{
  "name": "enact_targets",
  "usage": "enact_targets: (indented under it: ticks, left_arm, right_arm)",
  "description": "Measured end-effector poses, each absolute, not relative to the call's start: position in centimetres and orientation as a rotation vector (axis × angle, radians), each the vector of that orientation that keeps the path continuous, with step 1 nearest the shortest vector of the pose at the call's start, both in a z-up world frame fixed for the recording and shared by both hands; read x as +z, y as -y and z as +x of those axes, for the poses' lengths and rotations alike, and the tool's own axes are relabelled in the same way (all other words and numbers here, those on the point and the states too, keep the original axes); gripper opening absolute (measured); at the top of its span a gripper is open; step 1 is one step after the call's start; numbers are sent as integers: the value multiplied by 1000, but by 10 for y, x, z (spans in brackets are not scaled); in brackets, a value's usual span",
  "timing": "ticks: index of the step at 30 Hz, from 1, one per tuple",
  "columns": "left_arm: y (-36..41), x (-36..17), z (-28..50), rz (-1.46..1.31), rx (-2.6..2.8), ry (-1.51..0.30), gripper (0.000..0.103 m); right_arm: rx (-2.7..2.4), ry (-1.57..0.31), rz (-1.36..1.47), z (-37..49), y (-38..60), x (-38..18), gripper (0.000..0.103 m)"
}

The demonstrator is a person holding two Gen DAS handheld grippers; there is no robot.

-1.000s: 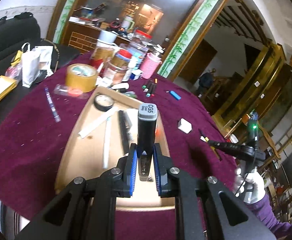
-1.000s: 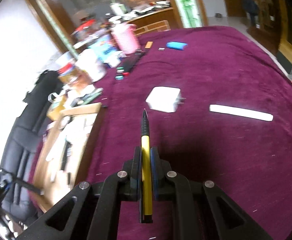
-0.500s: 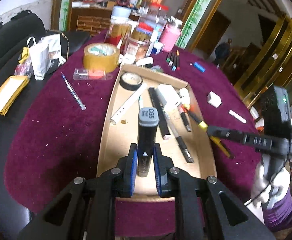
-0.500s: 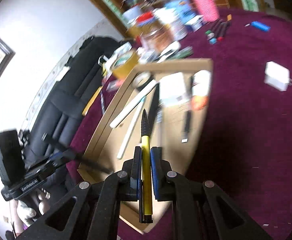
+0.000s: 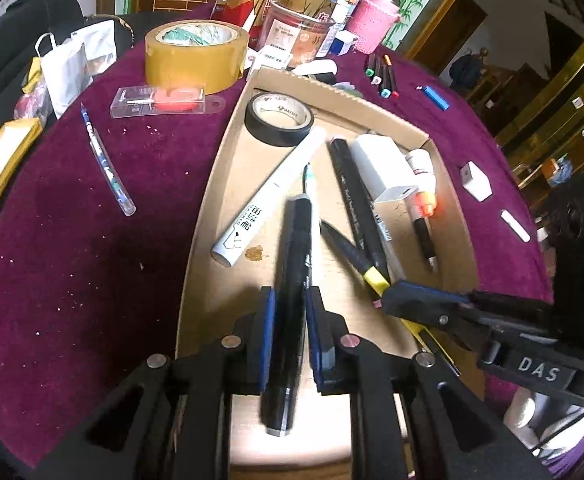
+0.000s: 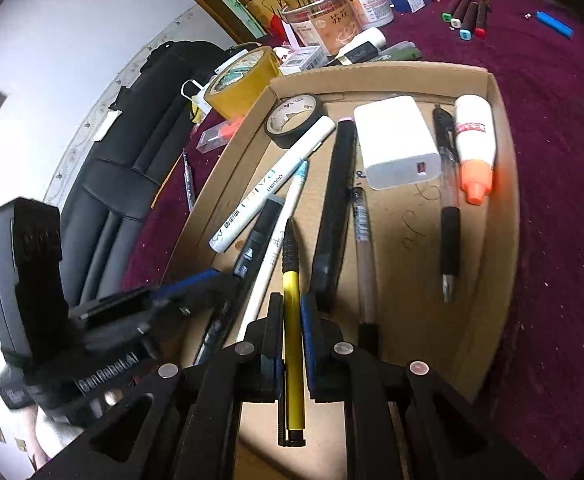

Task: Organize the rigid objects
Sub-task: 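Carry the black marker and yellow pen over the tray and lower them in, then open both tools and raise them from the tray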

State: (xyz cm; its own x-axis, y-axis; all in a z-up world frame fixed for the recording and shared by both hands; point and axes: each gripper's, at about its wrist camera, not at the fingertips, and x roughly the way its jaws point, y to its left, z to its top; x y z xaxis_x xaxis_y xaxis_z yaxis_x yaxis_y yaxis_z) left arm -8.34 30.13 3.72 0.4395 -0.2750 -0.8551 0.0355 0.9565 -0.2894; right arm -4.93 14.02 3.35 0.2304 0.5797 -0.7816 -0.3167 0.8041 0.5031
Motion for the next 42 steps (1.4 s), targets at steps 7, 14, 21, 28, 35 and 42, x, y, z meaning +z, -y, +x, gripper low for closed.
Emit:
enact_targets:
  ticks: [7,14,21,28,35,42]
  left_arm:
    - [-302,45,-92,-219,-149,-1062,49]
    - [-311,64,-112,-274,-165,-989,68]
    - [-326,81,-138,-332,-125,-914,74]
    - [-341,88,-162,-372,-46,-855,75]
    - [-342,98,-181,-339,64,-790,75]
    - [-315,125,-204,-193,184,-645,83]
  right_arm:
    - [587,-1132,145,-52,-157,39,10]
    - [579,-1156,103,-57,-165,29,10]
    - [591,-1129,58,-67,-167,32,15]
    - [559,-986,-66,-92,-164,54,62]
    - [507,-846,-179,-117,-155,73,75]
    - [464,-781,-215,-130,-138,83,78]
